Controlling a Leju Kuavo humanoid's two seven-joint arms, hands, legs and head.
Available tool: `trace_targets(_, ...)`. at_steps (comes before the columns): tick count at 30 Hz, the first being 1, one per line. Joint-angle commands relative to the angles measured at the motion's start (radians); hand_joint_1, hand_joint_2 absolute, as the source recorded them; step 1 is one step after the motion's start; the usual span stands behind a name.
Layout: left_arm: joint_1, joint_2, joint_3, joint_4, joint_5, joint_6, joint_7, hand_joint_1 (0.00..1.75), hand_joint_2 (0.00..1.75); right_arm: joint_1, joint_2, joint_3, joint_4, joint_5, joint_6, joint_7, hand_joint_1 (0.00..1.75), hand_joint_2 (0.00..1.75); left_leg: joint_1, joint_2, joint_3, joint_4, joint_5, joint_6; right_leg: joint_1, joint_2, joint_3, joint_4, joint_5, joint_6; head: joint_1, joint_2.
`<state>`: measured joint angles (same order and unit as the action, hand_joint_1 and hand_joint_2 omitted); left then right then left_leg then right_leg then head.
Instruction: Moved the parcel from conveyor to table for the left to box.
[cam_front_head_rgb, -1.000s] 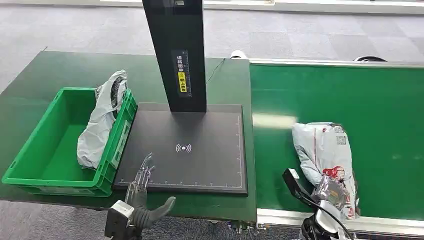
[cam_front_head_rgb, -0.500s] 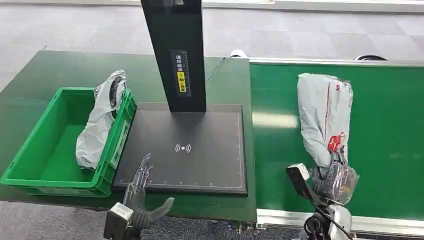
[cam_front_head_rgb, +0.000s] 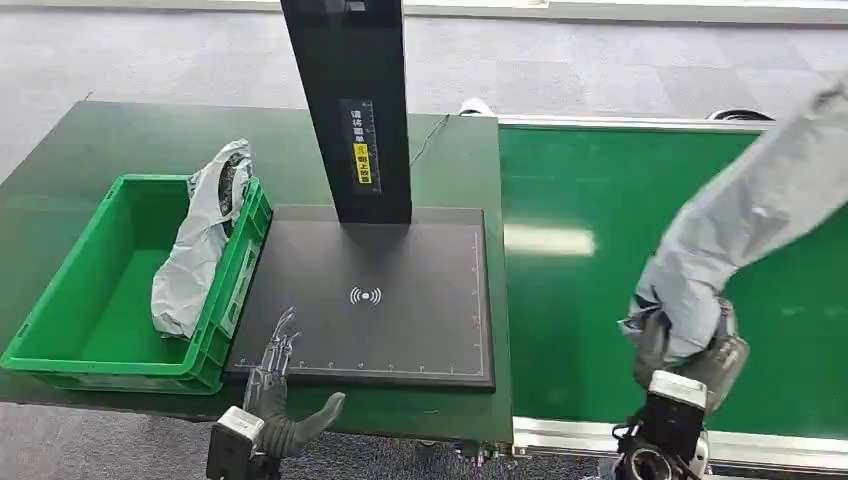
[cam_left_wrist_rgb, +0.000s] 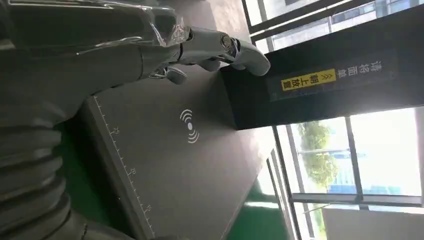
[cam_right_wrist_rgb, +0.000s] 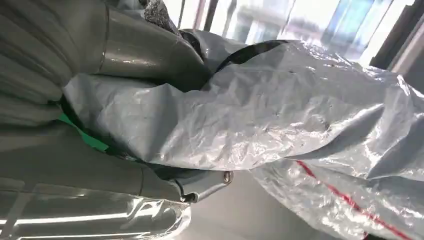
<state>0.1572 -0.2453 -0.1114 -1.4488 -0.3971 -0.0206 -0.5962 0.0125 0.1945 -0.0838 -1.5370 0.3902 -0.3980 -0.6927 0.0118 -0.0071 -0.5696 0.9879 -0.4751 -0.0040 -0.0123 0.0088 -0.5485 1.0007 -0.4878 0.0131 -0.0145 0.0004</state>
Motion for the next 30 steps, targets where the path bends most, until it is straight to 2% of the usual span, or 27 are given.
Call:
trace_targets(1,-0.043,0.037,0.016,0.099,0.014,-0.02,-0.011,0.0,1.75,-0.058,-0.082,0.303,0.231,-0.073,0.473,-0.005,1.75,1.75,0.001,0.001,0.002,-0.002,0.001,0.0,0.001,0.0,0.002,-0.002,0.001,-0.001,0.0,0.0)
trace_targets(4,-0.067,0.04,0.012,0.131,0.017,-0.031,-0.018,0.0,1.75,-0.082,-0.117,0.394,0.274,-0.111,0.6,-0.005,1.75,1.75,0.002,0.001,0.002,-0.001,0.0,0.0,0.002,0.001,0.002,-0.001,0.001,-0.001,0.0,0.0)
trace_targets(8,-0.083,0.039,0.006,0.152,0.018,-0.035,-0.022,0.0,1.75,-0.129,-0.13,0.459,0.353,-0.098,0.613,-0.005,1.75,1.75,0.001,0.001,0.002,-0.003,0.001,0.0,0.002,0.0,0.002,-0.002,0.001,-0.001,0.001,0.0)
trace_targets(12,-0.064,0.037,0.006,0.125,0.018,-0.035,-0.021,0.0,1.75,-0.241,-0.097,0.427,0.545,0.009,0.548,0.003,1.75,1.75,0.001,0.004,0.002,-0.002,0.001,0.0,0.002,0.003,0.001,-0.002,0.002,-0.001,0.0,0.0)
trace_targets(13,-0.06,0.034,0.008,0.119,0.018,-0.036,-0.021,0.0,1.75,-0.281,-0.088,0.413,0.612,0.068,0.49,0.041,1.75,1.75,0.001,0.003,0.002,-0.002,0.0,0.0,0.002,0.002,0.002,-0.001,0.001,-0.001,0.0,0.0)
trace_targets(14,-0.059,0.033,0.008,0.118,0.018,-0.037,-0.021,0.0,1.75,-0.287,-0.09,0.408,0.616,0.067,0.491,0.041,1.75,1.75,0.001,0.003,0.002,-0.003,0.001,0.0,0.002,0.002,0.002,-0.003,0.002,-0.001,0.0,0.0)
trace_targets(16,-0.061,0.029,0.009,0.112,0.018,-0.052,-0.022,0.0,1.75,-0.335,-0.072,0.394,0.709,0.162,0.384,0.114,1.75,1.75,0.001,0.002,0.001,-0.002,0.001,0.0,0.001,0.001,0.001,-0.001,0.002,-0.001,0.001,0.0)
trace_targets(19,-0.071,0.027,0.009,0.114,0.015,-0.061,-0.018,0.0,1.75,-0.36,-0.06,0.38,0.756,0.225,0.322,0.172,1.75,1.75,0.001,0.002,0.001,-0.002,0.001,0.0,0.001,0.002,0.001,-0.001,0.002,-0.001,0.0,0.0)
trace_targets(26,-0.088,0.025,0.009,0.133,0.013,-0.068,-0.015,0.0,1.75,-0.459,-0.055,0.313,0.858,0.227,0.299,0.183,1.75,1.75,0.0,0.001,0.0,-0.002,0.001,0.0,0.001,0.0,0.0,-0.001,0.002,-0.001,0.0,0.0)
trace_targets(30,-0.107,0.027,0.005,0.158,0.011,-0.07,-0.015,0.0,1.75,-0.524,-0.055,0.275,0.938,0.178,0.377,0.114,1.75,1.75,0.0,0.0,0.0,-0.001,0.002,0.0,0.001,0.0,0.0,0.0,0.002,0.0,0.0,0.0)
